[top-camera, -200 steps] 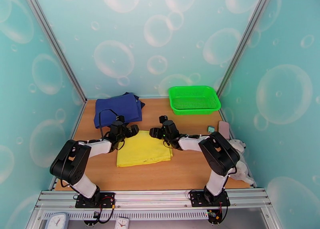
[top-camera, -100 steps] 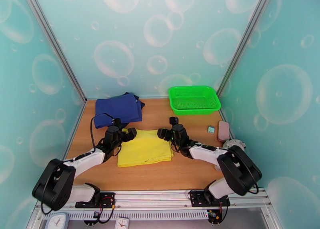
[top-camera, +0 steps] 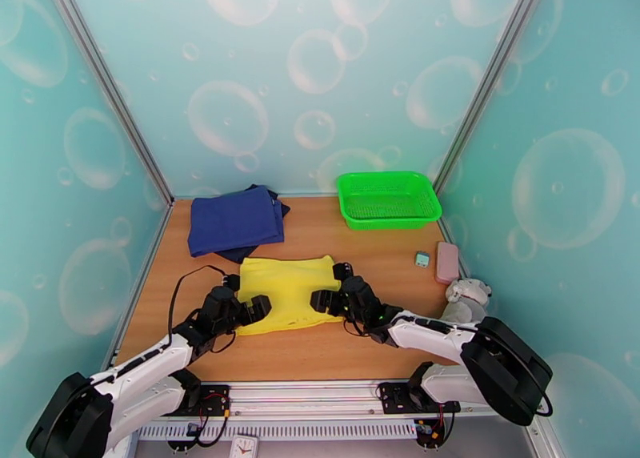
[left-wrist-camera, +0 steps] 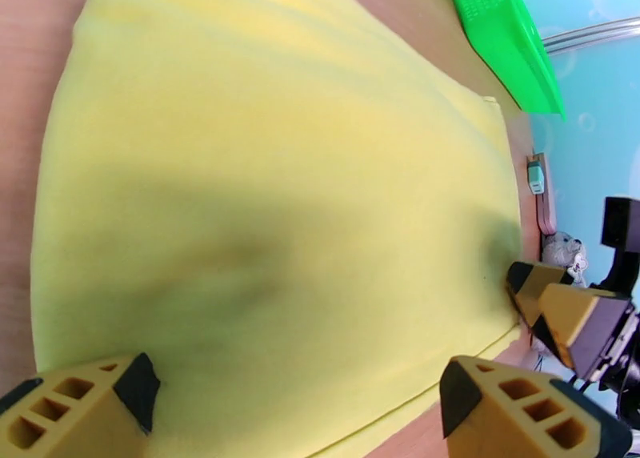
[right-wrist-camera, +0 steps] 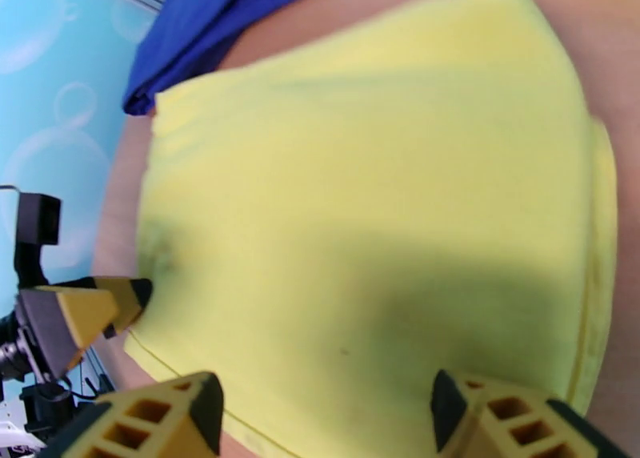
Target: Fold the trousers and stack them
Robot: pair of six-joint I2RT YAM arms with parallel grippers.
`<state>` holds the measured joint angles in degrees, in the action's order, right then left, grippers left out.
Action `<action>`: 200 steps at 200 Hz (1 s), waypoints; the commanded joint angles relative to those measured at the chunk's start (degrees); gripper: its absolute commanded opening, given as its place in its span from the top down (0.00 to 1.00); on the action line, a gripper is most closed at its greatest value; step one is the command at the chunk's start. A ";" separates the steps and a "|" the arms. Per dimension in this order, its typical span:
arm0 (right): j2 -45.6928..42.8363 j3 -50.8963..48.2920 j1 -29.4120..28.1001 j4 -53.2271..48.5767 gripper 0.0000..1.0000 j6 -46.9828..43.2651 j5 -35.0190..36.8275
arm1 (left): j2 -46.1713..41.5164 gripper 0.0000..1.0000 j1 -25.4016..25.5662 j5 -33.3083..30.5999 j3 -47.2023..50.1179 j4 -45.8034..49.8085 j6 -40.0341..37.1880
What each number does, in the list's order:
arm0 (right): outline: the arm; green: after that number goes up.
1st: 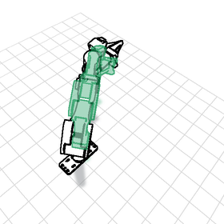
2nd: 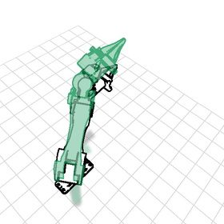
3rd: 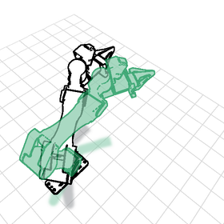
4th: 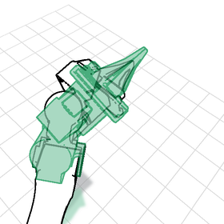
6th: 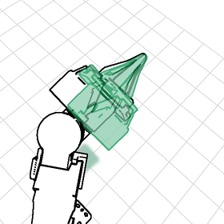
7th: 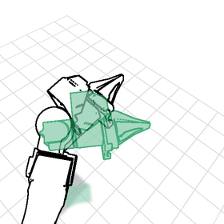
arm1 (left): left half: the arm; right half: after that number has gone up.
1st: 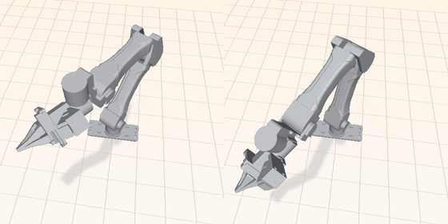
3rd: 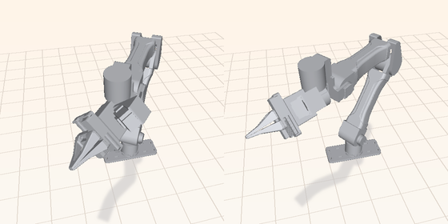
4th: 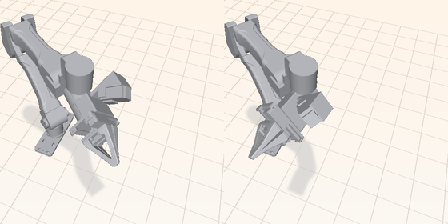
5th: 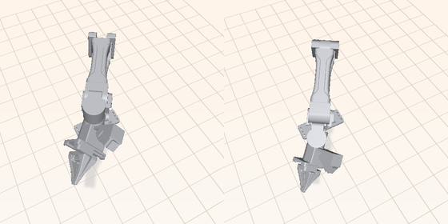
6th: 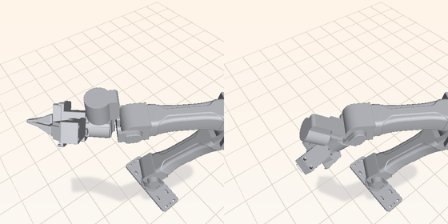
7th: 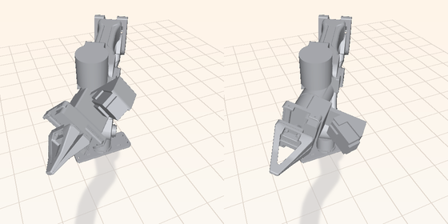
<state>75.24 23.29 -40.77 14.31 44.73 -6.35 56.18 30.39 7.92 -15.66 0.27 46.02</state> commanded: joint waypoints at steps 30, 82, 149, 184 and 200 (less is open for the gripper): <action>1.09 -5.49 1.27 -4.32 0.27 6.15 1.28 | -0.69 0.01 -0.34 -3.40 2.55 4.36 1.64; -6.70 4.08 -0.82 -23.75 0.22 0.14 12.33 | -7.43 0.01 0.20 -14.72 -6.42 8.32 -10.29; -0.17 15.86 9.71 -20.58 0.12 -15.43 4.17 | 15.15 0.04 -6.29 -9.55 -14.26 2.58 -19.85; 5.30 18.74 13.92 -17.72 0.11 -21.22 -6.26 | 21.23 0.02 -7.28 -5.89 -14.40 -1.01 -22.59; 8.61 20.47 14.15 -19.22 0.11 -23.34 -6.25 | 23.96 0.01 -7.44 -3.99 -14.72 -1.93 -23.63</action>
<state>79.88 40.40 -27.18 -5.39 27.79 -7.42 77.10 23.55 -0.10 -28.80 1.56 26.00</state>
